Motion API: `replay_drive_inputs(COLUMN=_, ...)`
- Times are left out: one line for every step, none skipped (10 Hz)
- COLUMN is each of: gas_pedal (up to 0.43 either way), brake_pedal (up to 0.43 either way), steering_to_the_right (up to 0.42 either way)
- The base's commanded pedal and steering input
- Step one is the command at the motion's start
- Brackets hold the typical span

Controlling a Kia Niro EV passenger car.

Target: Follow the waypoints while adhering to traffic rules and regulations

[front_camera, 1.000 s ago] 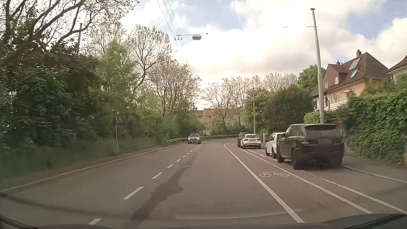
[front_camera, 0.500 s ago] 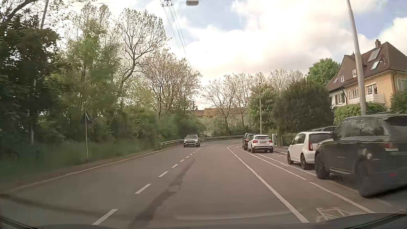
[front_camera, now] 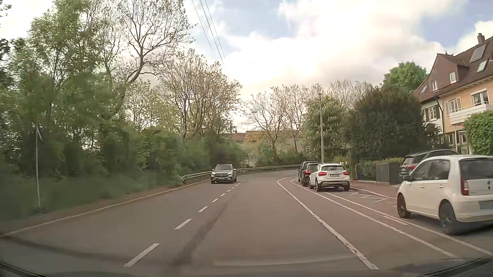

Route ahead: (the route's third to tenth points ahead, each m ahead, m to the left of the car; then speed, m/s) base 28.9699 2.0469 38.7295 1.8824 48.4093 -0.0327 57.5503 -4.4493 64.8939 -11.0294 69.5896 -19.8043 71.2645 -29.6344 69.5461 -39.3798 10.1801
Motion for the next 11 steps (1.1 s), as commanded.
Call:
replay_drive_inputs(gas_pedal=0.039, brake_pedal=0.0, steering_to_the_right=0.002)
replay_drive_inputs(gas_pedal=0.039, brake_pedal=0.0, steering_to_the_right=0.002)
replay_drive_inputs(gas_pedal=0.039, brake_pedal=0.0, steering_to_the_right=0.003)
replay_drive_inputs(gas_pedal=0.039, brake_pedal=0.0, steering_to_the_right=0.003)
replay_drive_inputs(gas_pedal=0.047, brake_pedal=0.0, steering_to_the_right=0.002)
replay_drive_inputs(gas_pedal=0.059, brake_pedal=0.0, steering_to_the_right=-0.002)
replay_drive_inputs(gas_pedal=0.067, brake_pedal=0.0, steering_to_the_right=-0.002)
replay_drive_inputs(gas_pedal=0.067, brake_pedal=0.0, steering_to_the_right=-0.001)
replay_drive_inputs(gas_pedal=0.067, brake_pedal=0.0, steering_to_the_right=0.0)
replay_drive_inputs(gas_pedal=0.067, brake_pedal=0.0, steering_to_the_right=0.0)
replay_drive_inputs(gas_pedal=0.067, brake_pedal=0.0, steering_to_the_right=0.001)
